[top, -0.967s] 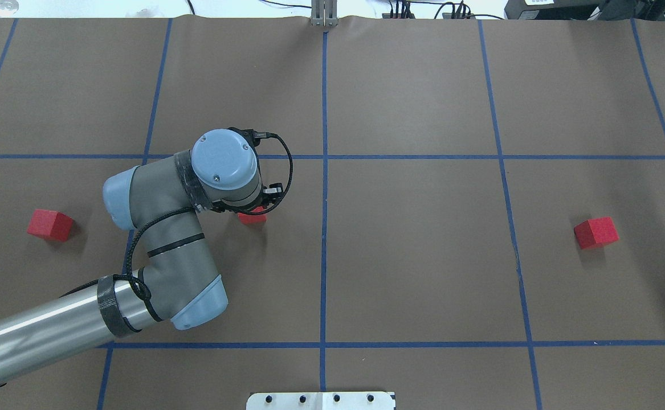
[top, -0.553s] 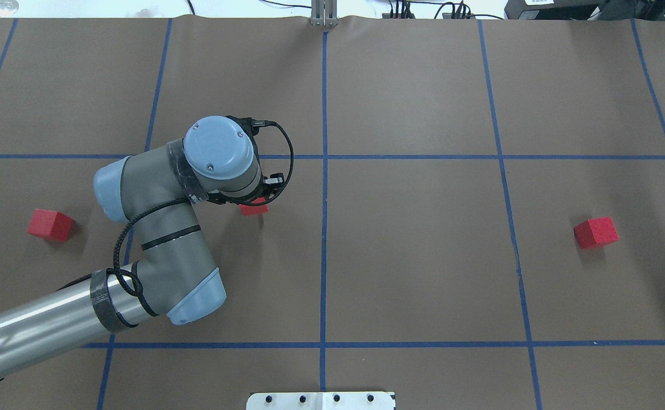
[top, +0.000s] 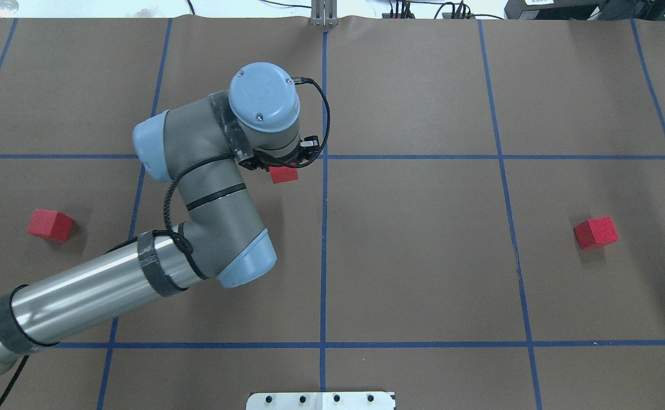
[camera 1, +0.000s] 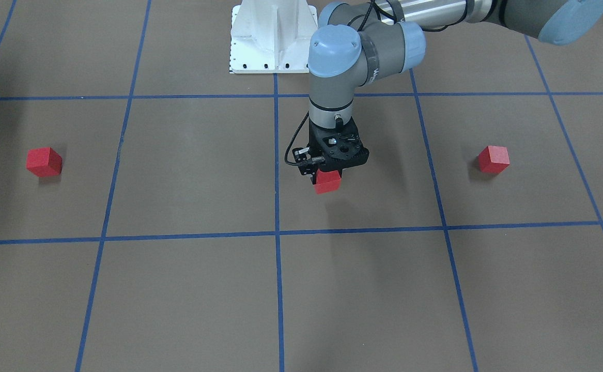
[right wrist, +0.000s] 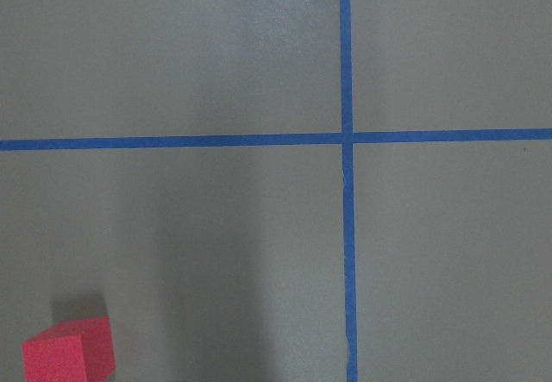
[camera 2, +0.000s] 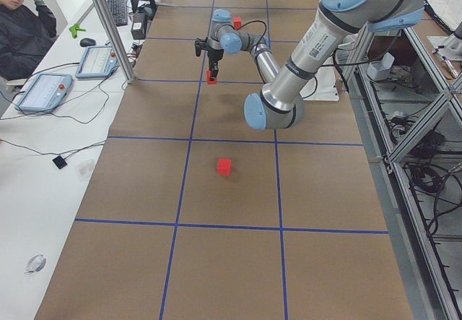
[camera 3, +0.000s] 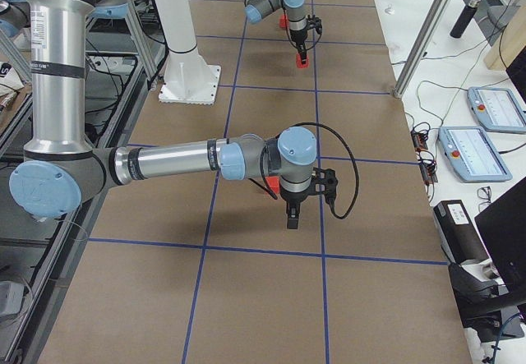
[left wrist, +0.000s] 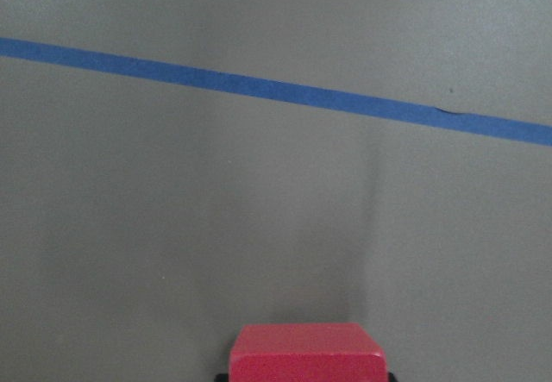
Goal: Form red blocks into L shape at center
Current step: 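Carry the red cube farther out and lower it at the grid center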
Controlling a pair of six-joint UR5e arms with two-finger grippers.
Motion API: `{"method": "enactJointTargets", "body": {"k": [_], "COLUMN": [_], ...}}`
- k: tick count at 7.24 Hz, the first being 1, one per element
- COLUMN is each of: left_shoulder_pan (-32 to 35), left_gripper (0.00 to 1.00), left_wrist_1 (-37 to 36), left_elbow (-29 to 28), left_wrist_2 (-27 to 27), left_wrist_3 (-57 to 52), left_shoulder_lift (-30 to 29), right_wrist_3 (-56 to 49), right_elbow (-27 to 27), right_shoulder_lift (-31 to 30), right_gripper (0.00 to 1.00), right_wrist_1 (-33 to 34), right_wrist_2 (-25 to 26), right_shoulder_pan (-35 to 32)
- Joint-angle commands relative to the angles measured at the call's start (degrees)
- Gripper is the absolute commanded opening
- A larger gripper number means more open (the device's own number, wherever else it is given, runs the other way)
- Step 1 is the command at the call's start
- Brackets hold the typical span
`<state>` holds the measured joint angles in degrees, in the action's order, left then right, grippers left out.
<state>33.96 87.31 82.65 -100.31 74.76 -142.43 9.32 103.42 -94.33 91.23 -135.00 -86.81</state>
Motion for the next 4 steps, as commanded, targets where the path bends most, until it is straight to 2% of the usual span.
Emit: {"method": "enactJointTargets", "body": {"k": [1, 4], "left_shoulder_pan": [-0.04, -0.47], "left_gripper": [0.00, 0.00], "left_wrist_1": [1.53, 3.13], "left_elbow": [-12.13, -14.53], "left_wrist_2": [0.02, -0.06], "left_wrist_3": [-6.45, -7.70], "left_shoulder_lift": [-7.94, -8.13], "right_wrist_3": [0.00, 0.09], "right_elbow": [0.02, 0.89], "right_shoulder_lift": [0.02, 0.11], "right_gripper": [0.99, 0.99], "right_wrist_1": [0.00, 0.00], "right_wrist_2": [0.00, -0.18], "right_shoulder_pan": [0.06, 0.06]}}
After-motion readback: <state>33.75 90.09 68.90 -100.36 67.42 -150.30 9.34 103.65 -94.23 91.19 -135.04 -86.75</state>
